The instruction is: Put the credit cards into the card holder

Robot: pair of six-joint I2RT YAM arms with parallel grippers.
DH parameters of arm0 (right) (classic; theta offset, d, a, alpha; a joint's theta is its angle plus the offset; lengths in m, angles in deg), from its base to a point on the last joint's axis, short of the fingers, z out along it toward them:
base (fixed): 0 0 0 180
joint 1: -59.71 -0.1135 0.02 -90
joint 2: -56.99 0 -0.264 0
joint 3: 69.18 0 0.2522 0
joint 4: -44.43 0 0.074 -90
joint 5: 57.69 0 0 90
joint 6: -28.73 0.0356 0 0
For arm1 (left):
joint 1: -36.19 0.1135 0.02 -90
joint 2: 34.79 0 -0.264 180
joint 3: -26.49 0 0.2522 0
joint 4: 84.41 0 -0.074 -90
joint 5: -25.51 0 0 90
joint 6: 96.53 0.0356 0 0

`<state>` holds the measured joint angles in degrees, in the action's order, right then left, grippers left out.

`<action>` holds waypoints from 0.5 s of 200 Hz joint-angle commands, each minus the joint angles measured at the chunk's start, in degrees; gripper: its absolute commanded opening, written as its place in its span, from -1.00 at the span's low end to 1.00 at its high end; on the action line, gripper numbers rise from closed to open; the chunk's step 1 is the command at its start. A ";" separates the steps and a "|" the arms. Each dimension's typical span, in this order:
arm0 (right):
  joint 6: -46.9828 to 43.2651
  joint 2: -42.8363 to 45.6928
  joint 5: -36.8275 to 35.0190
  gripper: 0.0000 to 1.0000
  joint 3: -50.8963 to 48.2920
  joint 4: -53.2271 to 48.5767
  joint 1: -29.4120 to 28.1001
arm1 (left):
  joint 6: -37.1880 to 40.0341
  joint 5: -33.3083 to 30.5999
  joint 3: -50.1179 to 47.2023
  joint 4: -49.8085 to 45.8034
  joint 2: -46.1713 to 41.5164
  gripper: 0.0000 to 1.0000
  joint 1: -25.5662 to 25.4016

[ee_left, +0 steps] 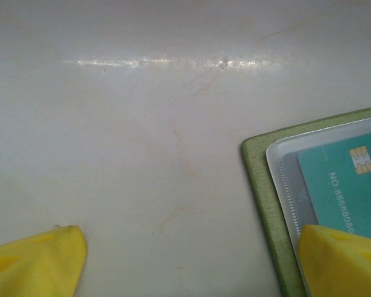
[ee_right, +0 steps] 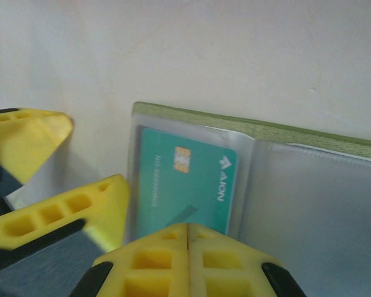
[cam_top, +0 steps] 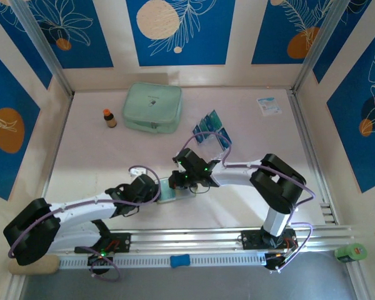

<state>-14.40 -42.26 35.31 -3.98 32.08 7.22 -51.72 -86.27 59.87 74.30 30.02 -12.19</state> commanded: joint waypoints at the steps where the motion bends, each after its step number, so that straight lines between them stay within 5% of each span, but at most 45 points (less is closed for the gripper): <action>1: -1.16 2.03 -0.62 -0.96 0.77 -2.40 0.36 | -2.42 -0.29 -1.42 -0.75 0.31 0.79 0.57; 100: -0.95 -2.42 -0.06 -0.99 0.24 -1.46 0.06 | -1.74 -0.36 -1.51 -0.41 0.35 0.79 0.55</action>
<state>-14.79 -42.85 35.12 -3.98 31.08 7.57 -52.77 -86.84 59.63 74.98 30.02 -12.19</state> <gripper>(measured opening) 0.054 0.894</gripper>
